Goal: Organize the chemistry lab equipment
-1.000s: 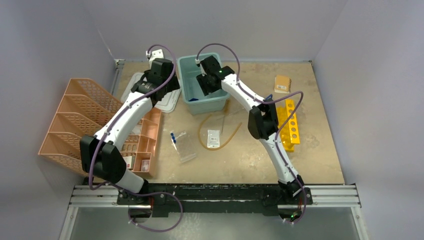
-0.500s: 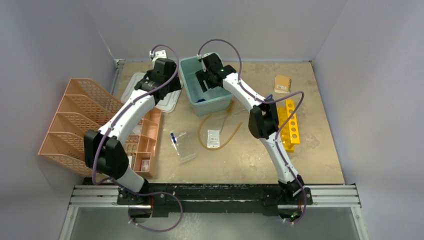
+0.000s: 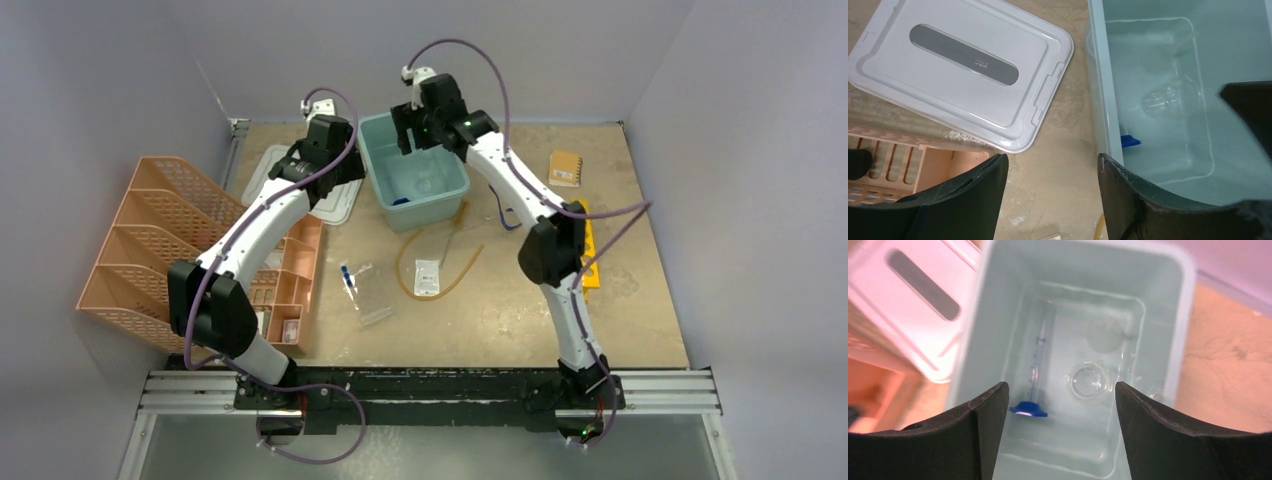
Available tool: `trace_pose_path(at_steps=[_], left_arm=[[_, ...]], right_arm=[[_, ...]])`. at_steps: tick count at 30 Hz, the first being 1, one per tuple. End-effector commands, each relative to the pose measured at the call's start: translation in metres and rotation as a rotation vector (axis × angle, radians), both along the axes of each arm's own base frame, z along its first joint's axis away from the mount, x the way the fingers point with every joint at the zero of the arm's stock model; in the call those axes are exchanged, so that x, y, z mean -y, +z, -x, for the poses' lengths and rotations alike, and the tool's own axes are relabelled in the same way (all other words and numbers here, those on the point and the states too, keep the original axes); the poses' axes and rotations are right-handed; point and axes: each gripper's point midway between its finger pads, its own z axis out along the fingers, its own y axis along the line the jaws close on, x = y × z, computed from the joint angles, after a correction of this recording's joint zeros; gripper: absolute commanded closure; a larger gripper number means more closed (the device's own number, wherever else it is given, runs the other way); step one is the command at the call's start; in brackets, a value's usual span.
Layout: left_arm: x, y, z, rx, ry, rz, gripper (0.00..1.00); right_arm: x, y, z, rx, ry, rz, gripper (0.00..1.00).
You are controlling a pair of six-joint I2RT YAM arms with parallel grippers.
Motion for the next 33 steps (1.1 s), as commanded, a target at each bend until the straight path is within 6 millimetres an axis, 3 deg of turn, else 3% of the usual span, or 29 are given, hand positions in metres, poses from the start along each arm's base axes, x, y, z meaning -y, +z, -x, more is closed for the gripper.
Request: trace_pose_path(at_steps=[1,5,8,13,15,20,27,33], left_arm=[[0.01,0.037,-0.008,0.101,-0.044,0.047,0.35],[0.012,0.046,-0.008,0.124,-0.054,0.062,0.35],[0.016,0.058,-0.01,0.164,-0.074,0.085,0.35],[0.028,0.077,-0.018,0.239,-0.106,0.143,0.35],[0.03,0.078,-0.021,0.267,-0.107,0.163,0.35],[0.035,0.075,-0.033,0.267,-0.12,0.151,0.35],[0.047,0.072,-0.047,0.271,-0.145,0.179,0.35],[0.054,0.073,-0.053,0.273,-0.158,0.205,0.35]], right_arm=[[0.019,0.107,0.004,0.157,-0.034,-0.207,0.22],[0.066,0.119,0.006,0.159,-0.162,-0.246,0.23],[0.11,0.113,0.009,0.15,-0.303,-0.225,0.23],[0.181,0.073,0.028,0.046,-0.549,-0.208,0.23],[0.204,0.046,0.037,0.032,-0.633,-0.168,0.3],[0.233,-0.012,0.053,-0.026,-0.76,-0.101,0.54],[0.275,-0.066,0.048,-0.133,-0.948,-0.101,0.51],[0.288,-0.095,0.037,-0.186,-0.98,-0.09,0.52]])
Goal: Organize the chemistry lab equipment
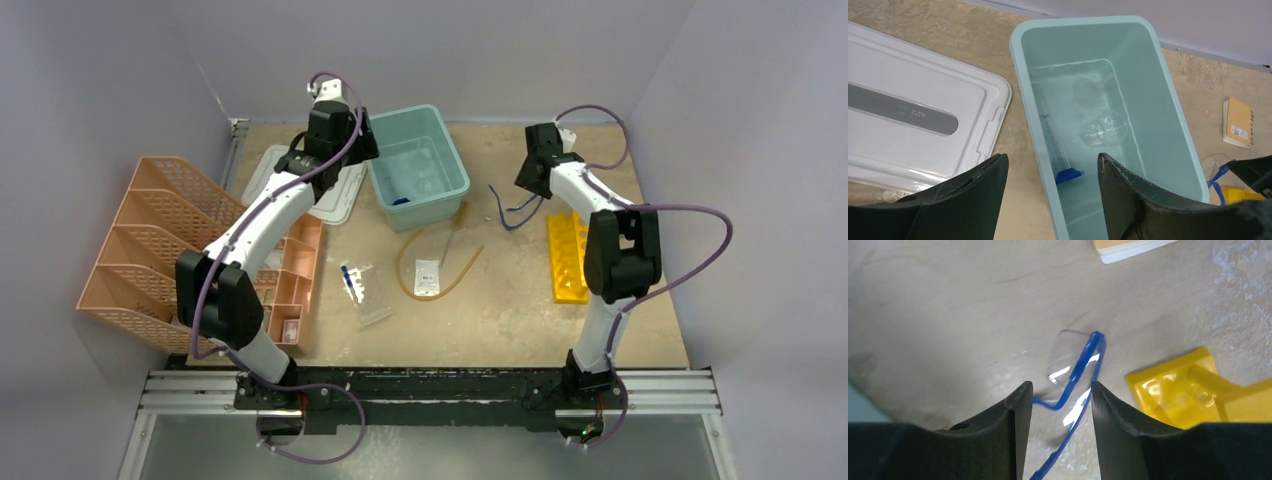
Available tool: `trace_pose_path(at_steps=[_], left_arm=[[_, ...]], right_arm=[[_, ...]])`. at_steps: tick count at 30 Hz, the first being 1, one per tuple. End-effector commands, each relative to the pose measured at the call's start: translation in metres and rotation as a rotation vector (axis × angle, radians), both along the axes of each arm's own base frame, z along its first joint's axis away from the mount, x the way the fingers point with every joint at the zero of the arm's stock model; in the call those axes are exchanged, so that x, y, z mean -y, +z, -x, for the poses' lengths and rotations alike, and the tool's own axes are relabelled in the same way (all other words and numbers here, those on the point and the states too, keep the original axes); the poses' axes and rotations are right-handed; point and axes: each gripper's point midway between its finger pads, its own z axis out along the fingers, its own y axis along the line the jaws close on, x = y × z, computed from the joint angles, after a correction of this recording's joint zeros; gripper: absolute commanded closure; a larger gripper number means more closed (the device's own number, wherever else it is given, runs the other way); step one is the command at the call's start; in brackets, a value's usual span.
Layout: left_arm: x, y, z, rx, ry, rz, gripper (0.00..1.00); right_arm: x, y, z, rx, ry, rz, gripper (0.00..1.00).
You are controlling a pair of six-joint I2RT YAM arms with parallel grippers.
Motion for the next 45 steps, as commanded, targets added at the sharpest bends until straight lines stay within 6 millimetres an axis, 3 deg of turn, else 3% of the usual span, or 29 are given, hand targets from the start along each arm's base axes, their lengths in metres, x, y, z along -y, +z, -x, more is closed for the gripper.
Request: trace_pose_path(at_steps=[1,5,9,14,20,27,30,34,39,45], left_arm=[[0.013,0.038,-0.015,0.105,-0.032,0.062,0.35],[0.016,0.038,-0.02,0.106,-0.035,0.069,0.35],[0.02,0.038,-0.024,0.106,-0.045,0.075,0.36],[0.024,0.042,-0.029,0.112,-0.057,0.077,0.36],[0.029,0.043,-0.029,0.116,-0.078,0.104,0.36],[0.05,0.048,-0.026,0.126,-0.155,0.205,0.36],[0.064,0.05,-0.021,0.128,-0.218,0.26,0.35],[0.068,0.054,-0.019,0.133,-0.237,0.283,0.35],[0.07,0.058,-0.017,0.138,-0.247,0.303,0.34],[0.104,0.064,-0.009,0.129,-0.42,0.41,0.32]], right_arm=[[0.011,-0.001,-0.015,0.023,-0.076,0.001,0.51],[0.019,-0.016,-0.016,-0.001,-0.103,0.019,0.52],[0.02,-0.026,-0.02,-0.027,-0.089,0.012,0.63],[0.018,-0.024,-0.029,-0.003,-0.072,-0.001,0.73],[0.017,-0.008,-0.037,0.048,-0.057,-0.001,0.97],[0.007,0.048,-0.051,0.183,0.031,-0.04,1.0],[-0.005,0.081,-0.055,0.269,0.112,-0.078,1.0],[-0.024,0.132,-0.058,0.41,0.249,-0.113,1.0],[-0.047,0.186,-0.055,0.542,0.434,-0.12,1.0],[-0.074,0.249,-0.038,0.682,0.659,-0.115,1.0]])
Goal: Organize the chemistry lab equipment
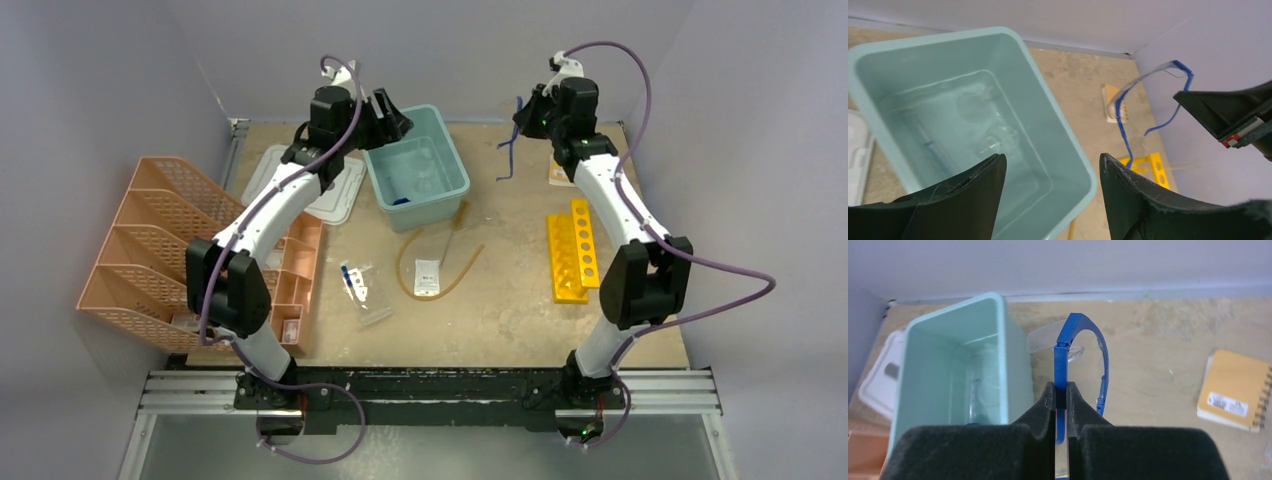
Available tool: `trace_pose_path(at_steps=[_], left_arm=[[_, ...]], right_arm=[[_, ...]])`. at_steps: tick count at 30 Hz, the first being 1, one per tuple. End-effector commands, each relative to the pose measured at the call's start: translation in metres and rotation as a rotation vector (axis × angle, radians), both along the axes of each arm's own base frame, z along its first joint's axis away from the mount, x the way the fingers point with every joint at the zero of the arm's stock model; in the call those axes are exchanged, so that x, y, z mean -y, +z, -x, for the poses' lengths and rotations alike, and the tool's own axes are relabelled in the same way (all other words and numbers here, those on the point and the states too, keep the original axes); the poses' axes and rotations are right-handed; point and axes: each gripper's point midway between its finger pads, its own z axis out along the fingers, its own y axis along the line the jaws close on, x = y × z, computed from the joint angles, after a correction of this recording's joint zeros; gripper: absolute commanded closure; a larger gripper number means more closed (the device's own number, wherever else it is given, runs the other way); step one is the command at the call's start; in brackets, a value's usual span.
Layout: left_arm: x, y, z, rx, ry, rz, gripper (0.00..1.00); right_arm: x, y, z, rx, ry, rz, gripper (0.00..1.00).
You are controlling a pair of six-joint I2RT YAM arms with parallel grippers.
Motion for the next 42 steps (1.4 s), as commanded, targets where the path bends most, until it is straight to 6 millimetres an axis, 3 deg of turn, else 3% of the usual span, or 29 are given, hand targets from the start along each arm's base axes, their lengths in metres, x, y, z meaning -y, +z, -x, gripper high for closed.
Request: trace_pose_path(at_steps=[1,4,9,14,19,21,25,29,35,40,42], left_arm=[[0.032,0.027,0.006,0.073,-0.16,0.134,0.32],[0.045,0.039,0.01,0.12,-0.222,0.186,0.33],[0.069,0.045,0.021,0.193,-0.283,0.141,0.36],[0.071,0.047,0.013,0.294,-0.189,0.009,0.37],[0.085,0.045,0.016,0.39,-0.219,-0.024,0.38],[0.087,0.042,0.015,0.42,-0.206,-0.042,0.43],[0.074,0.033,0.001,0.42,-0.095,-0.102,0.54],[0.065,0.025,-0.007,0.404,-0.032,-0.143,0.56],[0.083,0.03,0.008,0.416,-0.149,-0.088,1.0],[0.084,0.034,0.019,0.425,-0.19,-0.076,1.0],[0.091,0.037,0.024,0.421,-0.232,-0.052,1.0]], right_arm=[[-0.031,0.088,0.014,0.235,0.244,0.019,1.0],[-0.048,0.105,0.027,0.261,0.361,-0.003,1.0],[-0.076,0.117,0.046,0.269,0.506,-0.091,1.0],[-0.094,0.129,0.06,0.281,0.59,-0.166,1.0],[-0.112,0.137,0.073,0.282,0.666,-0.248,1.0],[-0.12,0.137,0.077,0.278,0.687,-0.263,1.0],[-0.128,0.136,0.08,0.268,0.709,-0.279,1.0],[-0.132,0.137,0.083,0.269,0.721,-0.285,1.0],[-0.135,0.132,0.081,0.257,0.72,-0.297,1.0],[-0.137,0.118,0.075,0.231,0.707,-0.291,1.0],[-0.139,0.113,0.072,0.219,0.706,-0.287,0.95]])
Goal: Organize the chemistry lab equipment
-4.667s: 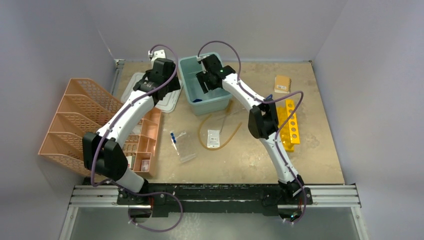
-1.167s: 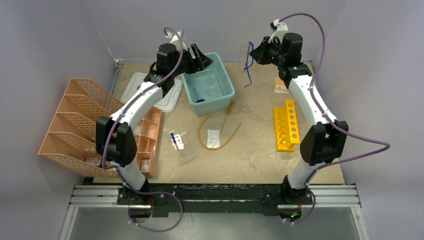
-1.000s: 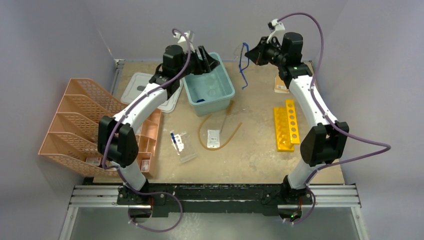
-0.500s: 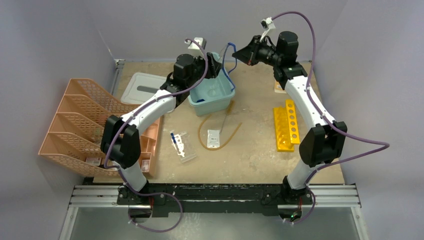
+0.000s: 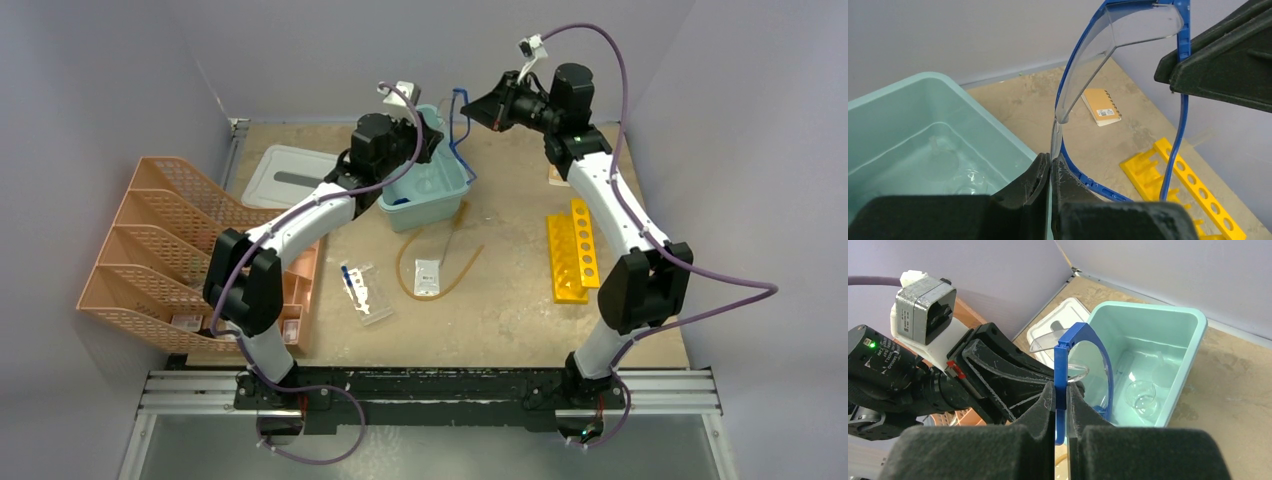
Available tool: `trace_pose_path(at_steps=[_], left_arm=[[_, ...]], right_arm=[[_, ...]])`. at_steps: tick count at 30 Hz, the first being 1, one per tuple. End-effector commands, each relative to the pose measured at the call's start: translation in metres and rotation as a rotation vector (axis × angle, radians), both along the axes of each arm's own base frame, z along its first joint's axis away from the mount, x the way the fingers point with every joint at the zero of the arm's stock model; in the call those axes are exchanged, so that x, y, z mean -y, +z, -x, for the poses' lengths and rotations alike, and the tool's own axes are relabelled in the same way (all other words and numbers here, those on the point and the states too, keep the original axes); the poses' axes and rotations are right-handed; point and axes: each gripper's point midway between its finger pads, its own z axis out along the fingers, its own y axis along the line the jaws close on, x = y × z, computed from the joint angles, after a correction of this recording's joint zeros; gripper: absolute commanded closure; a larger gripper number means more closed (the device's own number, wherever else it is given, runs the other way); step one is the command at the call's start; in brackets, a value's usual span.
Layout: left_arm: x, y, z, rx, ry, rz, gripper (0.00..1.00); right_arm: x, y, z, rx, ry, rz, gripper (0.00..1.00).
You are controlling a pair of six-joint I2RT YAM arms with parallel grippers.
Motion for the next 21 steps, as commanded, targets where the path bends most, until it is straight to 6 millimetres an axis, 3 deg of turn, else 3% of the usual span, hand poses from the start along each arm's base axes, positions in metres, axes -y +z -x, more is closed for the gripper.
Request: trace_pose_path(at_steps=[1,7,15,18,21], left_arm=[[0.004,0.04,0.012,0.065,-0.077,0.071,1.0],[0.009,0.057,0.018,0.015,-0.165,0.158,1.0],[-0.014,0.061,0.007,-0.084,-0.186,0.28,1.0],[-0.023,0.052,0.0,-0.14,-0.17,0.298,1.0],[-0.035,0.033,-0.014,-0.241,-0.119,0.322,1.0]], right_arm=[[-0.007,0.014,0.003,0.056,0.02,-0.008,0.92],[-0.008,0.002,-0.004,0.027,-0.005,0.0,0.64],[0.0,0.013,0.002,0.022,-0.053,-0.017,0.32],[0.004,0.021,0.009,0.046,-0.068,-0.024,0.23],[0.005,0.017,0.011,0.041,-0.072,-0.021,0.21]])
